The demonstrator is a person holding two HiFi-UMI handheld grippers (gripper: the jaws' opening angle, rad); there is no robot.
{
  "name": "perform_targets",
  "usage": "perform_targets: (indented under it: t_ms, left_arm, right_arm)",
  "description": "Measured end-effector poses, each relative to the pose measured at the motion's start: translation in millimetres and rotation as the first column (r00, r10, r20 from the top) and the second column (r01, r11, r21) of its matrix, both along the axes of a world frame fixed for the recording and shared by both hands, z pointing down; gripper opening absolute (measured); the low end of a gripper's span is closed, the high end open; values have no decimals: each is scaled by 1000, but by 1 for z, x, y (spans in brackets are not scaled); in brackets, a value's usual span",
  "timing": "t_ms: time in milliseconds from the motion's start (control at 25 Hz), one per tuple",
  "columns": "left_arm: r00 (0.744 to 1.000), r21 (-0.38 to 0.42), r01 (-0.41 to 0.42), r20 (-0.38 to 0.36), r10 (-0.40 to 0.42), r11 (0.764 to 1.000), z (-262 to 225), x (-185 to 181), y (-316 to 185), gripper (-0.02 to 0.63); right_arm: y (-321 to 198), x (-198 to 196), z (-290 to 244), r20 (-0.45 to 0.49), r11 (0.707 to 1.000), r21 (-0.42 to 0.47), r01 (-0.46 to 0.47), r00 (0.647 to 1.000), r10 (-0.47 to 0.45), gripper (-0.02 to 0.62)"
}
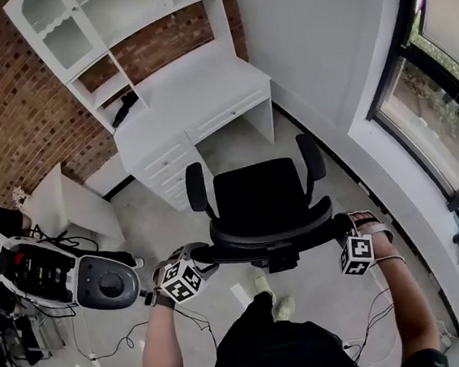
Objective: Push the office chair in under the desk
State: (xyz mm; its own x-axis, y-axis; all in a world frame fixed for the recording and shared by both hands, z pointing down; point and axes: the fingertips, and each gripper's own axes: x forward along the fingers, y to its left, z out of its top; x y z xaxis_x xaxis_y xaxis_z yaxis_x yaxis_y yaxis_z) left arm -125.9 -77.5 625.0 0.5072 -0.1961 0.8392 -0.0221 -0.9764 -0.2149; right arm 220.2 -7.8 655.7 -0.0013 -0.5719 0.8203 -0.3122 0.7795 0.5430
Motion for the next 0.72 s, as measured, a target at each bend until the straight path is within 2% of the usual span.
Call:
perform_targets:
  t_ms: [200,360,560,720]
  left_arm:
    - [1000,-8,0,-7,0,1000,1,3,-16,255]
    - [998,-15,-45,33,46,999,1,5,-24,224]
    - [988,-81,-115,95,122,990,3,5,-39,192]
    - [969,-145,-176,149,197,974,4,11,-51,163]
  right_arm:
    - [-15,3,4,-3,1000,-14,-4,1000,4,178]
    - [-30,3,-2,-1,1000,-26,-8,1000,8,179]
    - [-53,7,1,-15,999,-37,4,1000,-5,178]
    - [-74,13,-1,-30,999,-51,15,999,-17,173]
